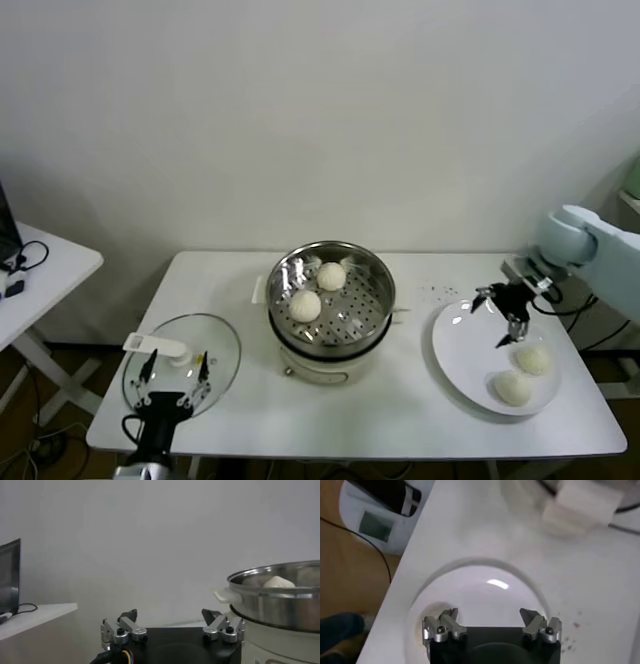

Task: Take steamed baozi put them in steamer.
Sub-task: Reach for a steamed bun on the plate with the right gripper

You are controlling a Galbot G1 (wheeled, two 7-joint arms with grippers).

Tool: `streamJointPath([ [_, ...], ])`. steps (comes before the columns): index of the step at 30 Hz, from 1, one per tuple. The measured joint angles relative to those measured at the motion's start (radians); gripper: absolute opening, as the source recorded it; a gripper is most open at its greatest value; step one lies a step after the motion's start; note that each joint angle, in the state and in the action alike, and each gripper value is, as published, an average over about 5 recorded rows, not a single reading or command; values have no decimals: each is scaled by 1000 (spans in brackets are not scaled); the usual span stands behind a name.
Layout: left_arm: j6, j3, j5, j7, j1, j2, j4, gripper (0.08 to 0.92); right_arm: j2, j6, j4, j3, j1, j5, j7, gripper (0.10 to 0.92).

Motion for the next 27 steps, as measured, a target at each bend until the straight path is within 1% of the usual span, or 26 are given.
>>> streamJointPath([
  [11, -5, -9, 1, -3, 9, 0, 0, 823, -28, 1, -18, 136, -202, -103, 22, 823],
  [27, -5, -9, 1, -4, 5, -1, 12, 823, -11, 0, -56, 208, -330, -161, 32, 823],
])
